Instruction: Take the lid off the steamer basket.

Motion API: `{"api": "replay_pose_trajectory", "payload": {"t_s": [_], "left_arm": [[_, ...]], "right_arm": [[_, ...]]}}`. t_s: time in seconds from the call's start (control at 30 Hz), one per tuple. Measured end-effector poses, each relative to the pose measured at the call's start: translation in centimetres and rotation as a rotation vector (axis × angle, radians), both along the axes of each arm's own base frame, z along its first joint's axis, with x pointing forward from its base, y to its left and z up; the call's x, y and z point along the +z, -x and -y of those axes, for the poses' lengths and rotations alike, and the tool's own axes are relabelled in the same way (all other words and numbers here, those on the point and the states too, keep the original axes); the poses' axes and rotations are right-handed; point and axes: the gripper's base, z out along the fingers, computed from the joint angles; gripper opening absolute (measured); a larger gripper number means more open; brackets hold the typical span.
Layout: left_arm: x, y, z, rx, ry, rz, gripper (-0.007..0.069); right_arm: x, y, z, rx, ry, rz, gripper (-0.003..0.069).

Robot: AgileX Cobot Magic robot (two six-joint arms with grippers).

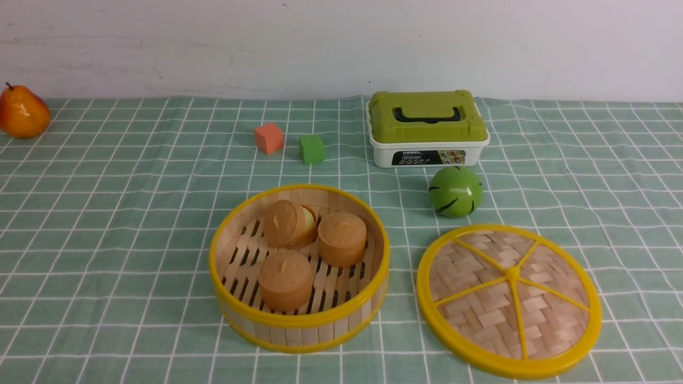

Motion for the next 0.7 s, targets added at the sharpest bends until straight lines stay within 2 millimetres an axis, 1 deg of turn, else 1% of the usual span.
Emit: {"api": "replay_pose_trajectory", "payload": {"t_s": [0.7], "left_arm": [[0.0, 0.0, 0.0, 0.0, 0.0, 0.0, 0.0239]], "right_arm": [[-0.03, 0.01, 0.01, -0.001, 0.002, -0.004, -0.0012]]}}
